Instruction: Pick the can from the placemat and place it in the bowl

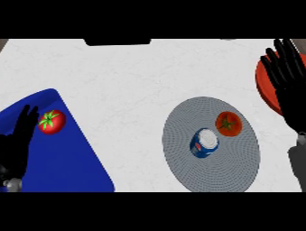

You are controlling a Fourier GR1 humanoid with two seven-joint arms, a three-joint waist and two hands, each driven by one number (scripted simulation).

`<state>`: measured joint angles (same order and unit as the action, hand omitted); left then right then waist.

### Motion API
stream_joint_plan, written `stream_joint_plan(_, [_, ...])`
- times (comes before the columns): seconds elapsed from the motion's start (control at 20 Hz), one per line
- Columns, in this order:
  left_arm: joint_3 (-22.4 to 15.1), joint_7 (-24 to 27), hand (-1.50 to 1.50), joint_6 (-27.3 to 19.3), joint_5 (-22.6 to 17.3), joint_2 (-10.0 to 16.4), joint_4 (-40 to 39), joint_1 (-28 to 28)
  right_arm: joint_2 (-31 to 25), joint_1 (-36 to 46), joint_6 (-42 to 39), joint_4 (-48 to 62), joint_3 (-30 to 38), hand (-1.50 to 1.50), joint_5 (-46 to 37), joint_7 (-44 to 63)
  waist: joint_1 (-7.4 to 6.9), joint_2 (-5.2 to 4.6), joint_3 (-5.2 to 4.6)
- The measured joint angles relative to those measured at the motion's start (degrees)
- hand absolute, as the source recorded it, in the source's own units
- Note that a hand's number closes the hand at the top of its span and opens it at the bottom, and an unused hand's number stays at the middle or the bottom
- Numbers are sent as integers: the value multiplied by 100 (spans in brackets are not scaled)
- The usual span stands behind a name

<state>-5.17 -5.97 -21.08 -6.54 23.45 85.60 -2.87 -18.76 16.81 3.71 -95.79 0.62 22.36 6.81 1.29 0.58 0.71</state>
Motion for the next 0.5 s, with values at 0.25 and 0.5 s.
stream_joint_plan(0.25, [-400, 41, 0, 539, -312, -373, 297, 371, -409, -334, -303, -410, -389, 150, -659, -131, 36, -16, -58])
stream_joint_plan(0.5, [-769, 31, 0, 1079, -821, -790, 579, 540, -806, -913, 433, -544, -547, -150, -2090, -9, 226, -2, -101])
